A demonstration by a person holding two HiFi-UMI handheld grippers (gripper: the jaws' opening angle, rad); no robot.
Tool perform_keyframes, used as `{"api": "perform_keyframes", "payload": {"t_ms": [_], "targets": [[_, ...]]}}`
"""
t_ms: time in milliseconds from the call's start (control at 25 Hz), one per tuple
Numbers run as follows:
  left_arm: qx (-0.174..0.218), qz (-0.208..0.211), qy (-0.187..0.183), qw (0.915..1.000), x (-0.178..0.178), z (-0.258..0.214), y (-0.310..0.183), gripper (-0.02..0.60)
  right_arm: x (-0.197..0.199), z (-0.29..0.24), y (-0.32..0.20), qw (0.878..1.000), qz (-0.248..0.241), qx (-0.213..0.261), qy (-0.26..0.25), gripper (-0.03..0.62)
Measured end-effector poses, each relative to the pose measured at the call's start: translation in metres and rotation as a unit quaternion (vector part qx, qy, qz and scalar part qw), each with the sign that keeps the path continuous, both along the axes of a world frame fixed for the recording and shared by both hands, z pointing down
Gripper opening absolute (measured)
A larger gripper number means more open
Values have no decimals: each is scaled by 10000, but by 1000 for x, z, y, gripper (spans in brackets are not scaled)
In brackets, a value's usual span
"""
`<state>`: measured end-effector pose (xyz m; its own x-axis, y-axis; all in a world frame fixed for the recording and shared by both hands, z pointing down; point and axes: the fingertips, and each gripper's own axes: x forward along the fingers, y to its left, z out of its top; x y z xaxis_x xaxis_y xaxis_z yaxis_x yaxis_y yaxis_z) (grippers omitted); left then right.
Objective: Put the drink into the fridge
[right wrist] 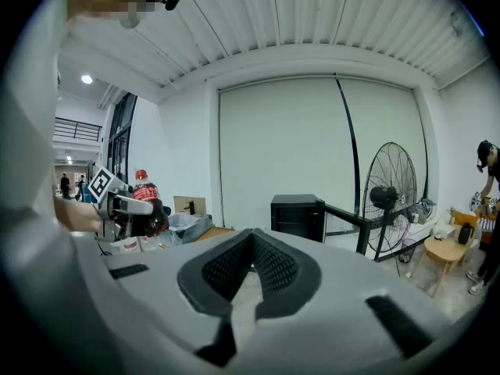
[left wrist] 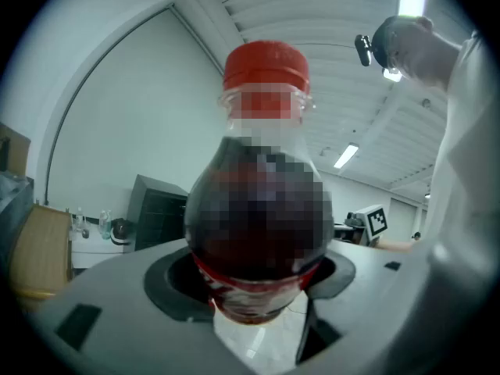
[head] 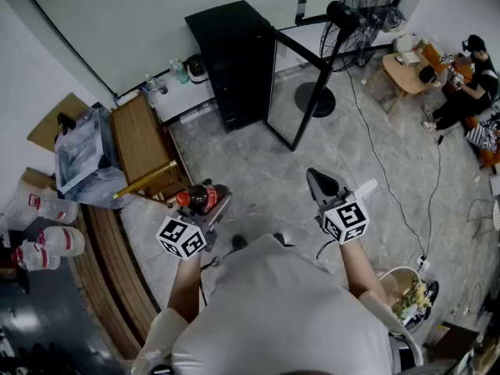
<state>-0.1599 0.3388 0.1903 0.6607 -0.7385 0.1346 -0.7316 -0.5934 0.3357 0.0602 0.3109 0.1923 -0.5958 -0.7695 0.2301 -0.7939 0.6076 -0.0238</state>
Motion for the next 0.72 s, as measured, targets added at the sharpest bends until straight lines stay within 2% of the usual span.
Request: {"api": "perform_keyframes", "payload": {"t_ms": [120,720], "targets": [[99,37,77,9999,0,10,1,296,4,-1,0,10000,9,15,8,-5],[98,-13,50,9999,20,7,4,296,26,-3,-3,9999,27,17,-106,-3]]}}
